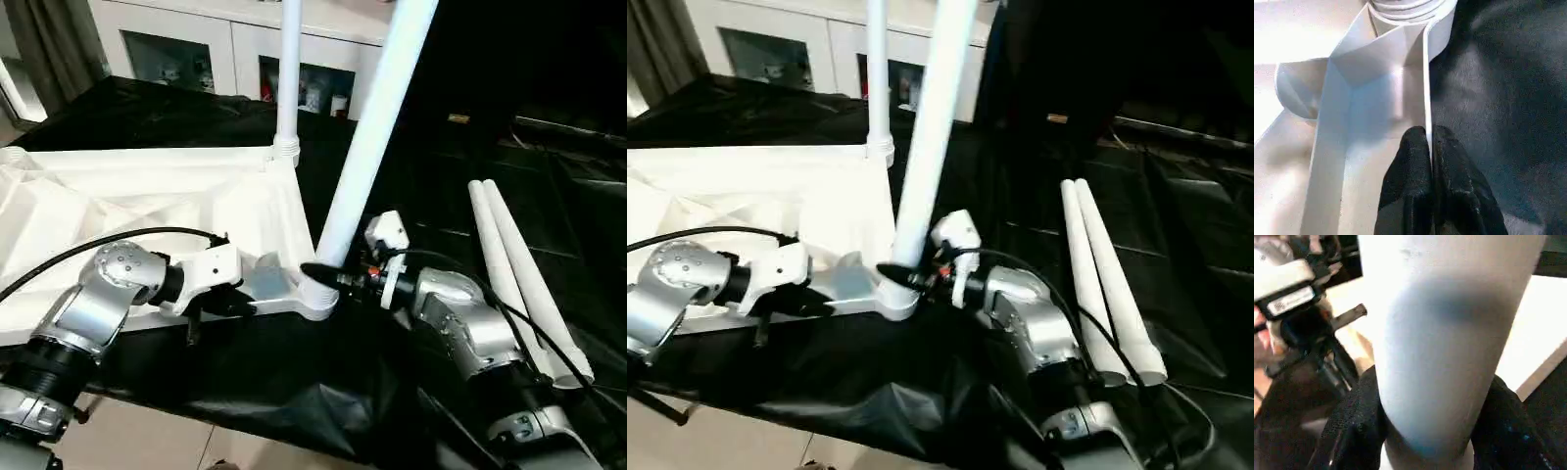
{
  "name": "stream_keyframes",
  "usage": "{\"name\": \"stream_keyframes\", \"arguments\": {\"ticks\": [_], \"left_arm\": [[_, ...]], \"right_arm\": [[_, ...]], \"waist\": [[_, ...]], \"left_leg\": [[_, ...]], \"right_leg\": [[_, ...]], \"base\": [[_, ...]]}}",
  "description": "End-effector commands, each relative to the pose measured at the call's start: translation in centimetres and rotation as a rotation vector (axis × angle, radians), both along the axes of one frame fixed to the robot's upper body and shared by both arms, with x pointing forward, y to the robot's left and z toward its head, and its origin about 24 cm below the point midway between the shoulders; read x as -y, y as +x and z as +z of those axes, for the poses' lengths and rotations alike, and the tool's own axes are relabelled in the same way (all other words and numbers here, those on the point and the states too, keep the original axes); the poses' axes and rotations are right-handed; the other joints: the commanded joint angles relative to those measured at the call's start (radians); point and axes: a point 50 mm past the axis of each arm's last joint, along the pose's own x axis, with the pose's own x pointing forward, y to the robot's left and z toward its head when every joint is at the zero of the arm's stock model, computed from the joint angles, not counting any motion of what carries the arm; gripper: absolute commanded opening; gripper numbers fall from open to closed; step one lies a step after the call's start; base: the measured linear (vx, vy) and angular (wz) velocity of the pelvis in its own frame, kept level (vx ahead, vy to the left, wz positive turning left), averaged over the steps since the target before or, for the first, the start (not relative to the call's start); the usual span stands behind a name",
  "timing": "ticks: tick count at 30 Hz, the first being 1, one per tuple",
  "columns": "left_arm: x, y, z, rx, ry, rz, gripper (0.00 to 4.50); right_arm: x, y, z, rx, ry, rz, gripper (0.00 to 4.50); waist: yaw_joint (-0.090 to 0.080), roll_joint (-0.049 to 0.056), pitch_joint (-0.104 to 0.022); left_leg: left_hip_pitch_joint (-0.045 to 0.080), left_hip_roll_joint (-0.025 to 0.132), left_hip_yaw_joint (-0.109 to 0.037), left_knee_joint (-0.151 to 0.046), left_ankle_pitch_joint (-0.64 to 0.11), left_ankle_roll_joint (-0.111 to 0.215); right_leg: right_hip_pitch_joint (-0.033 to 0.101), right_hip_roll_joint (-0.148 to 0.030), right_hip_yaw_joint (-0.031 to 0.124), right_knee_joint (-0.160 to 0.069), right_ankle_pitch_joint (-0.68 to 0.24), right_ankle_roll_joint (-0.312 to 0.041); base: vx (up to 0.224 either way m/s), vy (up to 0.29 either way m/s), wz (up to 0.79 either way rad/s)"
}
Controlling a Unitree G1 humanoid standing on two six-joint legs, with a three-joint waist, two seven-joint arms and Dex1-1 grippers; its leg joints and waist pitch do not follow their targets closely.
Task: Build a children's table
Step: Insert table leg to table base
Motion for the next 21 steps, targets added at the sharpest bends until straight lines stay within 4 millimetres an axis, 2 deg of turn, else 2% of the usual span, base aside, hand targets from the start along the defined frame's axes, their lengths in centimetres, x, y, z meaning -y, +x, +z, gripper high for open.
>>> {"name": "stream_keyframes", "arguments": {"ticks": [1,4,5,8,9,10,12,16,21], "left_arm": [[2.2,-0.6,0.7,0.021,-0.067,-0.134,0.00],[2.2,-0.7,0.7,0.020,-0.068,-0.131,0.00],[2.2,-0.7,0.7,0.021,-0.068,-0.130,0.00],[2.1,-0.7,0.7,0.023,-0.067,-0.127,0.00],[2.1,-0.7,0.7,0.023,-0.066,-0.126,0.00],[2.1,-0.7,0.7,0.022,-0.066,-0.126,0.00],[2.1,-0.7,0.7,0.022,-0.066,-0.126,0.00],[2.1,-0.7,0.6,0.023,-0.060,-0.126,0.00],[2.0,-0.7,0.6,0.021,-0.054,-0.131,0.00]], "right_arm": [[2.3,0.3,-1.7,-0.149,0.010,-0.176,1.88],[2.6,0.4,-1.9,-0.183,0.039,-0.219,1.88],[2.8,0.4,-2.0,-0.180,0.030,-0.230,1.88],[2.9,0.4,-1.9,-0.180,0.042,-0.252,1.88],[2.9,0.5,-1.6,-0.181,0.064,-0.261,1.88],[2.9,0.5,-1.4,-0.169,0.068,-0.259,1.88],[2.9,0.6,-1.2,-0.167,0.074,-0.261,1.88],[2.6,0.5,-0.5,-0.089,0.040,-0.202,1.88],[0.9,-0.3,1.7,0.124,-0.047,-0.057,1.88]], "waist": [[0.006,0.017,-0.054],[0.006,0.018,-0.052],[0.008,0.018,-0.056],[0.008,0.017,-0.064],[0.008,0.013,-0.066],[0.010,0.014,-0.066],[0.011,0.013,-0.065],[0.012,0.014,-0.064],[0.018,0.012,-0.067]], "left_leg": [[0.012,0.030,-0.007,-0.055,-0.120,0.019],[0.015,0.032,-0.007,-0.059,-0.147,0.007],[0.015,0.033,-0.008,-0.057,-0.141,0.004],[0.010,0.028,-0.007,-0.047,-0.054,0.018],[0.009,0.026,-0.006,-0.044,-0.038,0.026],[0.006,0.025,-0.006,-0.042,-0.019,0.037],[0.004,0.024,-0.006,-0.041,-0.026,0.042],[0.005,0.027,-0.007,-0.042,-0.048,0.032],[0.004,0.024,-0.006,-0.036,-0.021,0.038]], "right_leg": [[0.029,-0.082,0.050,-0.060,0.138,-0.229],[0.027,-0.084,0.052,-0.063,0.081,-0.229],[0.027,-0.085,0.051,-0.061,0.085,-0.230],[0.030,-0.077,0.049,-0.048,0.234,-0.231],[0.032,-0.076,0.049,-0.046,0.260,-0.231],[0.030,-0.076,0.048,-0.042,0.292,-0.231],[0.029,-0.076,0.047,-0.042,0.290,-0.228],[0.030,-0.078,0.047,-0.043,0.253,-0.226],[0.030,-0.075,0.046,-0.039,0.295,-0.207]], "base": [[0.000,0.000,0.00],[0.000,0.000,0.00],[0.000,0.000,0.00],[0.000,0.000,0.00],[0.000,0.000,0.00],[0.000,0.000,0.00],[0.000,0.000,0.00],[0.000,0.000,0.00],[0.000,0.000,0.00]]}}
